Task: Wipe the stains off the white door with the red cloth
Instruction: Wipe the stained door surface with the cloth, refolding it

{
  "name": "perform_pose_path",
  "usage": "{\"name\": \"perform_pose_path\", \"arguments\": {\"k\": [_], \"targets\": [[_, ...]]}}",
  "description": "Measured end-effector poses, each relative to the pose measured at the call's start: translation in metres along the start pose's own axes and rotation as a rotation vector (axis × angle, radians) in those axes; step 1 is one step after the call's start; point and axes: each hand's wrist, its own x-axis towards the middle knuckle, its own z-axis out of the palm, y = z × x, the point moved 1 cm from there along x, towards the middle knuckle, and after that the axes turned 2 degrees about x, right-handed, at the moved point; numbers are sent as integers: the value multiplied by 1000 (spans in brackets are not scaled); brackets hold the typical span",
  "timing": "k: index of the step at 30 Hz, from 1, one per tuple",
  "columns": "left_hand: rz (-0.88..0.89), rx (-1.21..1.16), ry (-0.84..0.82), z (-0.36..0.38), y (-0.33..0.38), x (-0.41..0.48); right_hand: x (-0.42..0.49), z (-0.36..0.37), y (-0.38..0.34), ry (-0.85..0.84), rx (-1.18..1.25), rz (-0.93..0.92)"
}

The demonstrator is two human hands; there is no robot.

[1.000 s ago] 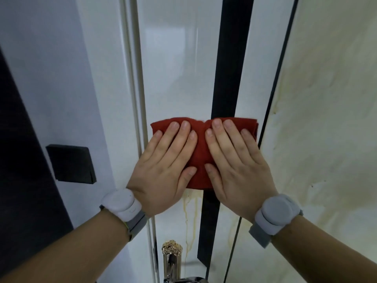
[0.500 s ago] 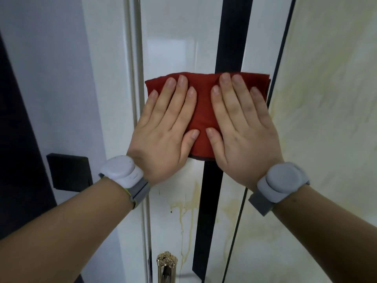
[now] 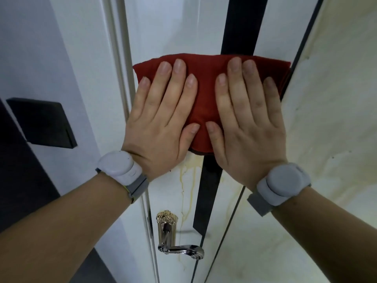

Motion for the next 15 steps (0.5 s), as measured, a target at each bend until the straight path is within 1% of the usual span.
{"name": "perform_pose_path", "arguments": {"k": [3,9,15], "targets": [[7,2,-6,4,5,-19,-17,5,-8,4,27,0],[0,-5,-77,17,19,-65,-59,20,-24,-47,63,-1],[9,-22,-80,29,31,-101,-93,33,-37,-65,91,-3]]}}
